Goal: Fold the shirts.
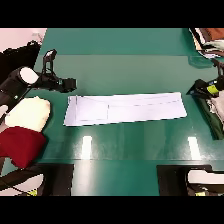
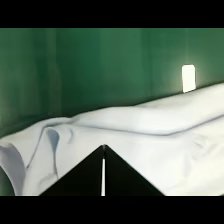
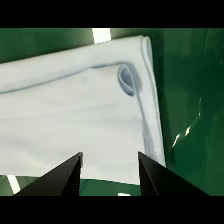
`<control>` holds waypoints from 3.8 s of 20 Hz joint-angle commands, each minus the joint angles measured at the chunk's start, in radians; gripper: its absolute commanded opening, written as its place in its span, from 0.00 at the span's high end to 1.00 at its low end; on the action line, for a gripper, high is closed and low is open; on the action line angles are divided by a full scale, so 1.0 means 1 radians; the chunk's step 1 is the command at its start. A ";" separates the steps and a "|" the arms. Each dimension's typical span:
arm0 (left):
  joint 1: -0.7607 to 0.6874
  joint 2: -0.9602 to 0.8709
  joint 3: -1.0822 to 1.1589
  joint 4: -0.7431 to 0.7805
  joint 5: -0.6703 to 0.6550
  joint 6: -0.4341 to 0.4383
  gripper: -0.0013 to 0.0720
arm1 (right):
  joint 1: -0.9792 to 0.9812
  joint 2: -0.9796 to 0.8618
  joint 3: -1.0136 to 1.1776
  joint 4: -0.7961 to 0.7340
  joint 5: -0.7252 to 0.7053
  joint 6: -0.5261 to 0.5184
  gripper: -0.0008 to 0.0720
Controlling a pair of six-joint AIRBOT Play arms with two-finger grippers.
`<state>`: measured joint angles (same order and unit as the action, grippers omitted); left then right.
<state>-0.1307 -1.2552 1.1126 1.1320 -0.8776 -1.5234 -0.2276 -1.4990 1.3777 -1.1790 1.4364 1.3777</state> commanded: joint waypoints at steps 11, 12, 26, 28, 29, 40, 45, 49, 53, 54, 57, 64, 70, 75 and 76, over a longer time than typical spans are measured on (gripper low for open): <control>-0.001 -0.016 0.005 -0.169 -0.068 -0.003 0.95 | -0.110 -0.248 -0.122 0.294 -0.014 -0.231 0.29; -0.003 -0.017 0.005 -0.171 -0.066 -0.003 0.95 | -0.084 -0.261 -0.122 0.294 -0.015 -0.232 0.29; -0.499 -0.531 0.383 -0.175 0.037 -0.007 0.96 | 0.137 0.034 0.119 0.501 0.090 -0.180 0.97; -0.523 -0.592 0.461 -0.175 0.014 -0.023 0.96 | 0.201 0.065 0.168 0.565 0.090 -0.157 0.97; -0.526 -0.609 0.481 -0.179 0.012 -0.023 0.96 | 0.232 0.073 0.192 0.583 0.090 -0.145 0.97; -0.402 -0.543 0.492 -0.112 -0.112 -0.021 0.96 | 0.514 0.074 0.326 0.610 -0.014 -0.137 0.97; -0.174 -0.259 0.492 0.184 -0.251 -0.021 0.95 | 0.715 0.046 0.326 0.610 -0.180 -0.138 0.97; 0.008 -0.023 0.492 0.337 -0.299 -0.010 0.95 | 0.953 -0.083 0.326 0.610 -0.366 -0.138 0.97; 0.112 0.106 0.492 0.354 -0.303 -0.010 0.95 | 1.130 -0.240 0.326 0.610 -0.539 -0.215 0.16; 0.122 0.118 0.492 0.354 -0.309 -0.010 0.95 | 1.143 -0.263 0.326 0.610 -0.519 -0.215 0.20; 0.125 0.125 0.492 0.352 -0.346 -0.010 0.95 | 1.100 -0.256 0.319 0.554 -0.361 -0.212 0.43; 0.125 0.125 0.492 0.285 -0.360 -0.014 0.95 | 0.751 0.007 -0.071 0.289 -0.312 -0.067 0.40; 0.125 0.125 0.487 0.221 -0.285 -0.013 0.95 | 0.537 -0.046 -0.218 0.421 -0.306 -0.070 0.12; 0.125 0.124 0.449 0.221 -0.265 -0.013 0.95 | 0.612 -0.219 -0.122 0.534 -0.283 -0.115 0.12; 0.125 0.123 0.440 0.221 -0.264 -0.013 0.95 | 0.640 -0.254 -0.083 0.533 -0.282 -0.115 0.12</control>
<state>-0.0063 -1.1313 1.5719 1.3590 -1.1561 -1.5364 0.3744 -1.6707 1.2381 -0.6941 1.1419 1.2758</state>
